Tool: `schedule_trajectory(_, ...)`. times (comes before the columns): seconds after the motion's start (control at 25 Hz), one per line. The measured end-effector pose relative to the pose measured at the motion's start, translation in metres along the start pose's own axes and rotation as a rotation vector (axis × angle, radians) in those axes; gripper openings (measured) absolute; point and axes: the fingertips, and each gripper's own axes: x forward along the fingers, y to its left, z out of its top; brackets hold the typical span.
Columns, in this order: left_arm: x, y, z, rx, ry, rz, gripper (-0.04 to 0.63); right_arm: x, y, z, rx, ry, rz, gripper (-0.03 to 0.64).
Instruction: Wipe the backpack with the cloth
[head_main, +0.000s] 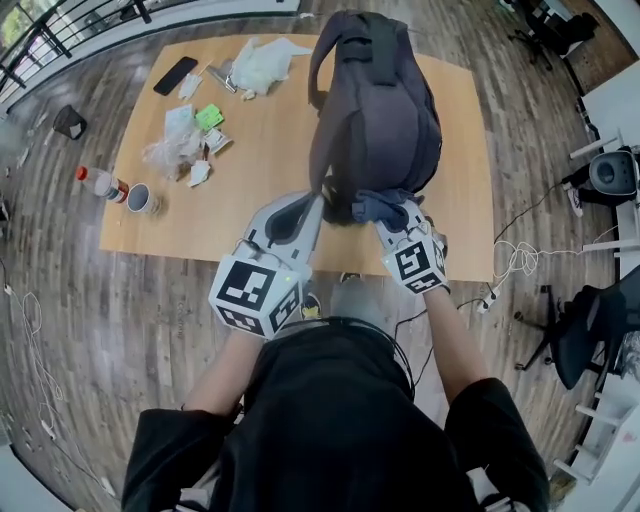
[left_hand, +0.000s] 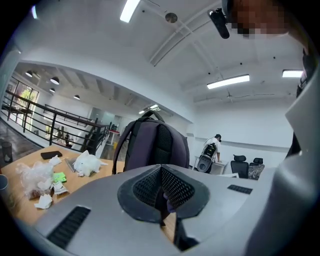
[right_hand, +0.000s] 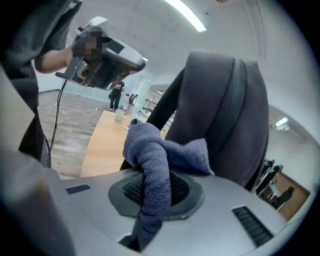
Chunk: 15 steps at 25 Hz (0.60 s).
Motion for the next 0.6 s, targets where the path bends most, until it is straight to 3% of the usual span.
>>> schedule_trajectory(0.2, 0.002, -0.007, -0.007, 0.021, 0.032, -0.014, 0.014, -0.066, -0.066, 0.114, -0.192, -0.224, -0.168, 0.037)
schedule_trajectory(0.32, 0.005, -0.014, -0.004, 0.017, 0.038, -0.019, 0.015, -0.086, -0.106, 0.154, -0.182, -0.309, -0.227, 0.037)
schedule_trajectory(0.44, 0.016, -0.013, 0.009, 0.033, 0.016, -0.023, 0.015, -0.078, -0.112, 0.156, -0.169, -0.322, -0.228, 0.037)
schedule_trajectory(0.6, 0.026, -0.018, 0.012, 0.036, 0.015, -0.015, 0.015, -0.072, -0.060, 0.114, -0.077, -0.308, -0.168, 0.037)
